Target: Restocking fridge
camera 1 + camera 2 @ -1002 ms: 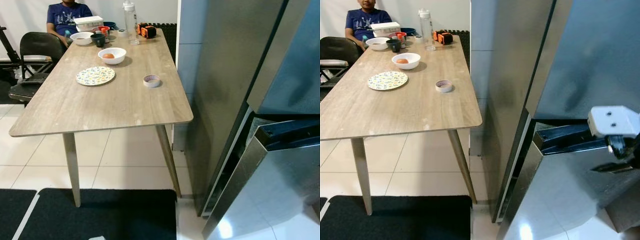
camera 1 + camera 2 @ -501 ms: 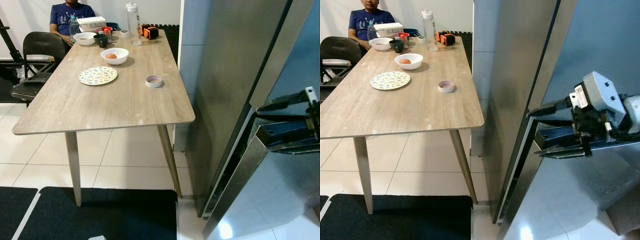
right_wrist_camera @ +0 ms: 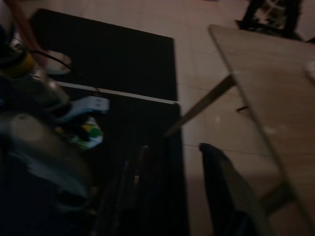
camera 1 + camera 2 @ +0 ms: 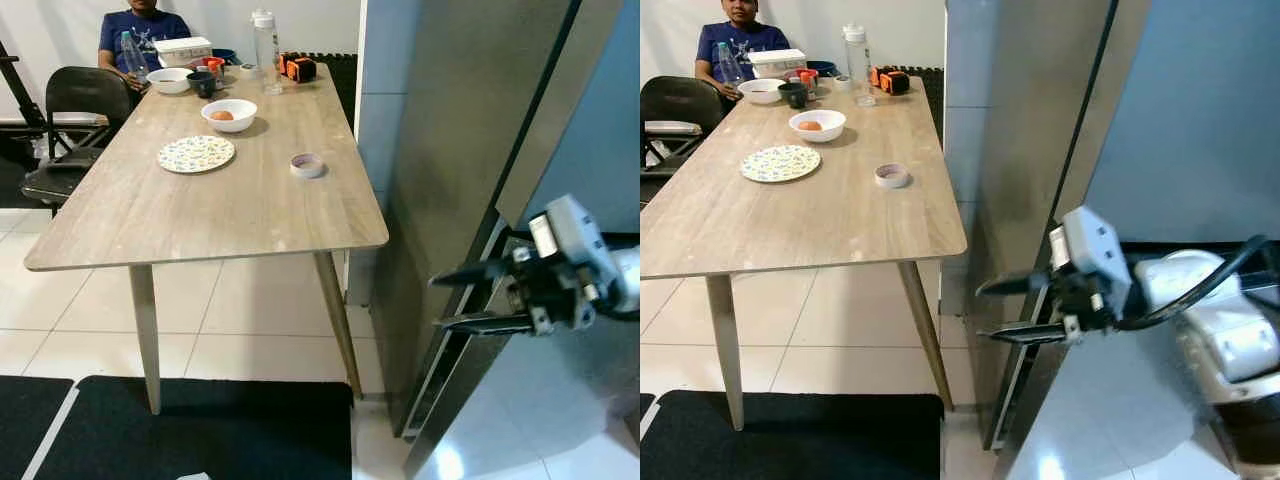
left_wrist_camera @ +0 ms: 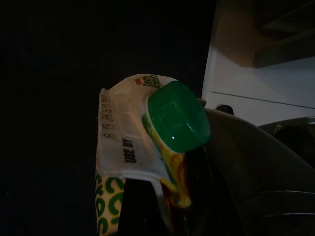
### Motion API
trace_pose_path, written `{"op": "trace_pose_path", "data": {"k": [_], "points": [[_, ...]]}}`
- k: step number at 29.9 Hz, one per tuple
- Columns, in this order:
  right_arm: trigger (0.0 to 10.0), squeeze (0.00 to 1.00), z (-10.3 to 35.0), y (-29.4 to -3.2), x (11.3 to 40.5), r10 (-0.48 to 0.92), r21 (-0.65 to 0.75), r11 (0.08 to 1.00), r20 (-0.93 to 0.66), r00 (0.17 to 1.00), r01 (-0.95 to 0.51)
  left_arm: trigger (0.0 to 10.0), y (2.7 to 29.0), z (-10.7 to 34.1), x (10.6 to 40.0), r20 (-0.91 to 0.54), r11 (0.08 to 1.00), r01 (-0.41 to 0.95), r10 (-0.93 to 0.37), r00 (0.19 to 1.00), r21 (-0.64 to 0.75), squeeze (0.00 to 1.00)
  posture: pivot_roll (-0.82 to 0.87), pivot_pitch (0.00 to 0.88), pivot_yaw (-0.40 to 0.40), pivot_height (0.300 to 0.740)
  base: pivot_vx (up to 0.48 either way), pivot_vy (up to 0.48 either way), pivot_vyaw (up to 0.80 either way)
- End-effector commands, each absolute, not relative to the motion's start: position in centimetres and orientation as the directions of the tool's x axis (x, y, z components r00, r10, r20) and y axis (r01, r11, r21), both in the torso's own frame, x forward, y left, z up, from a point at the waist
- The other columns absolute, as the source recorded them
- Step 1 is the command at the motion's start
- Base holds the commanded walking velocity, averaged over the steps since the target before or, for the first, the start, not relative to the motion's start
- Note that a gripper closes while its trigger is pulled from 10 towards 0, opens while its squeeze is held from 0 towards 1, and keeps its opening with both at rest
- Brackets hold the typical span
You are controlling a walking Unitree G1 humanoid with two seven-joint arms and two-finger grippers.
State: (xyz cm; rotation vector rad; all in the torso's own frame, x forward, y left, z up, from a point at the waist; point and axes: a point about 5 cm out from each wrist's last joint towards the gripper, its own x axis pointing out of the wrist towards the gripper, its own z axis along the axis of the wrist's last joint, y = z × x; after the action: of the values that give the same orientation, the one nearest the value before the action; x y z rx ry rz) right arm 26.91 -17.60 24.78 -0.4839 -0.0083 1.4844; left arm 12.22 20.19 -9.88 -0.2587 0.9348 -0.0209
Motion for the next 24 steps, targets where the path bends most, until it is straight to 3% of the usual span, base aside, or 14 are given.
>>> {"op": "trace_pose_path", "data": {"k": [1, 5, 11, 13, 14, 16, 20, 22, 23, 24], "points": [[0.0, 0.0, 23.6, -17.1, 26.7, 0.944, -0.278, 0.0, -0.318, 0.092, -0.961, 10.0, 18.8, -10.5, 10.8, -0.819, 0.958, -0.09, -0.183, 0.545, -0.273, 0.0, -0.1, 0.082, -0.036, 0.74, 0.0, 0.0, 0.0], [0.0, 0.0, 18.1, -14.8, 26.0, 0.933, -0.107, 0.043, -0.351, 0.079, -0.993, 10.0, 18.9, -10.6, 10.8, -0.821, 0.958, -0.09, -0.182, 0.542, -0.272, 0.0, -0.1, 0.078, -0.033, 0.74, 0.0, 0.0, 0.0], [0.0, 0.0, 13.9, -14.3, 25.8, 0.92, 0.033, 0.129, -0.377, 0.107, -0.991, 10.0, 19.0, -10.6, 10.8, -0.822, 0.959, -0.093, -0.177, 0.542, -0.268, 0.0, -0.09, 0.074, -0.03, 0.74, 0.0, 0.0, 0.0], [0.0, 0.0, 9.0, -15.5, 25.6, 0.874, 0.141, 0.255, -0.456, 0.166, -0.957, 10.0, 19.0, -10.5, 10.8, -0.821, 0.96, -0.094, -0.174, 0.543, -0.265, 0.0, -0.09, 0.074, -0.03, 0.74, 0.0, 0.0, 0.0], [0.0, 0.0, 9.0, -15.5, 25.6, 0.874, 0.141, 0.255, -0.456, 0.166, -0.957, 10.0, 19.0, -10.5, 10.8, -0.821, 0.96, -0.094, -0.174, 0.543, -0.265, 0.0, -0.09, 0.074, -0.03, 0.74, 0.0, 0.0, 0.0], [0.0, 0.0, 4.5, -17.5, 24.9, 0.784, 0.188, 0.392, -0.58, 0.22, -0.9, 10.0, 19.1, -10.5, 10.9, -0.821, 0.96, -0.096, -0.17, 0.545, -0.263, 0.0, -0.08, 0.065, -0.028, 0.74, 0.0, 0.0, 0.0], [0.0, 0.0, 2.4, -18.6, 24.0, 0.728, 0.2, 0.457, -0.644, 0.235, -0.867, 10.0, 19.2, -10.5, 10.9, -0.821, 0.96, -0.097, -0.169, 0.546, -0.262, 0.0, -0.07, 0.059, -0.024, 0.74, 0.0, 0.0, 0.0], [0.0, 0.0, -0.7, -20.7, 22.5, 0.632, 0.218, 0.6, -0.72, 0.288, -0.769, 10.0, 19.3, -10.5, 10.9, -0.822, 0.962, -0.096, -0.166, 0.545, -0.257, 0.0, -0.07, 0.055, -0.016, 0.74, 0.0, 0.0, 0.0], [0.0, 0.0, -0.7, -20.7, 22.5, 0.632, 0.218, 0.6, -0.72, 0.288, -0.769, 10.0, 19.3, -10.5, 10.9, -0.822, 0.962, -0.096, -0.166, 0.545, -0.257, 0.0, -0.07, 0.055, -0.016, 0.74, 0.0, 0.0, 0.0], [0.0, 0.0, -2.2, -21.8, 21.5, 0.567, 0.213, 0.681, -0.759, 0.32, -0.701, 10.0, 19.4, -10.5, 10.9, -0.823, 0.962, -0.096, -0.164, 0.544, -0.255, 0.0, -0.06, 0.05, -0.017, 0.74, 0.0, 0.0, 0.0]]}}
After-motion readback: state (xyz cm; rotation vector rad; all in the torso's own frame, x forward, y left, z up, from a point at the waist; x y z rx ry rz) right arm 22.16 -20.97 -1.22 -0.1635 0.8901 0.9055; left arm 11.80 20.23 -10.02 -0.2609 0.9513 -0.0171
